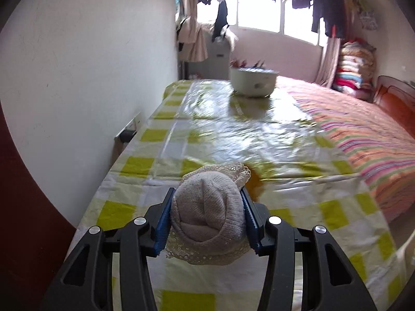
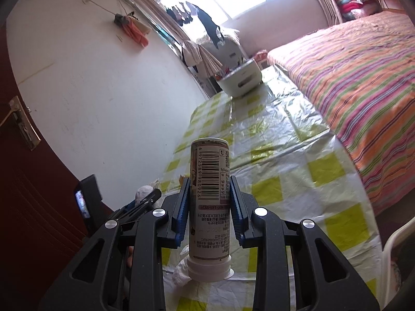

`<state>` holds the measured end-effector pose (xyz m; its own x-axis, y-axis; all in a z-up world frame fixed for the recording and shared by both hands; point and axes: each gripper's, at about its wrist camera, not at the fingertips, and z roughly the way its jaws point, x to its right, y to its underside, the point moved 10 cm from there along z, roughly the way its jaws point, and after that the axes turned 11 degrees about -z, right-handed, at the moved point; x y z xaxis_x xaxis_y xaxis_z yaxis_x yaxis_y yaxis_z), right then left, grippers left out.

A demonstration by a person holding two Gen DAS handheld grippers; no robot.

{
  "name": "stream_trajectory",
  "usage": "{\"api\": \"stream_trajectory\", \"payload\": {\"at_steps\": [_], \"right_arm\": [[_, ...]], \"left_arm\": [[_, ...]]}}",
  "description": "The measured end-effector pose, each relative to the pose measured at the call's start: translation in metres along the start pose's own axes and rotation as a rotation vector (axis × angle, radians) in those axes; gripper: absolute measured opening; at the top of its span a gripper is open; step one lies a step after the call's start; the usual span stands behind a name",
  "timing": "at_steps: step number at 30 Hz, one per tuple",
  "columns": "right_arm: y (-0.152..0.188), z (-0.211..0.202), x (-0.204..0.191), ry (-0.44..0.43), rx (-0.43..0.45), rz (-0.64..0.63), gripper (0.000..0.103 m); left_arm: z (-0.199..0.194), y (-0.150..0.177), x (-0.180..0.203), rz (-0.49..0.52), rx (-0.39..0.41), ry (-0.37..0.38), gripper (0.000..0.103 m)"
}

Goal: Collect trash
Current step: 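Carry the pill bottle and knit hat over the cream bin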

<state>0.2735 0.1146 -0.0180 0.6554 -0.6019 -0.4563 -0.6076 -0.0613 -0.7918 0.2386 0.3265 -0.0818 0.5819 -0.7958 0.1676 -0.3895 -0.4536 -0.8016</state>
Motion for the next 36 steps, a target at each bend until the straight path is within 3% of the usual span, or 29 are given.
{"api": "stream_trajectory", "payload": {"at_steps": [7,14,21,30,36], "right_arm": [[-0.003,-0.029,0.023,0.050,0.058,-0.003,0.028],[0.003,-0.060,0.061,0.119,0.111,0.033,0.028],[0.005,-0.093,0.087,0.210,0.144,0.012,0.028],[0.013,-0.145,0.134,0.462,0.176,-0.070,0.028],[0.037,-0.177,0.169,0.554,0.172,-0.029,0.028]], "left_arm": [[-0.044,0.003,0.071,0.079,0.040,0.154,0.047],[-0.070,0.023,0.126,0.114,-0.004,0.283,0.047],[-0.081,0.064,0.178,0.229,-0.066,0.357,0.047],[-0.099,0.105,0.232,0.316,-0.126,0.467,0.047],[-0.112,0.133,0.264,0.361,-0.176,0.535,0.047]]}}
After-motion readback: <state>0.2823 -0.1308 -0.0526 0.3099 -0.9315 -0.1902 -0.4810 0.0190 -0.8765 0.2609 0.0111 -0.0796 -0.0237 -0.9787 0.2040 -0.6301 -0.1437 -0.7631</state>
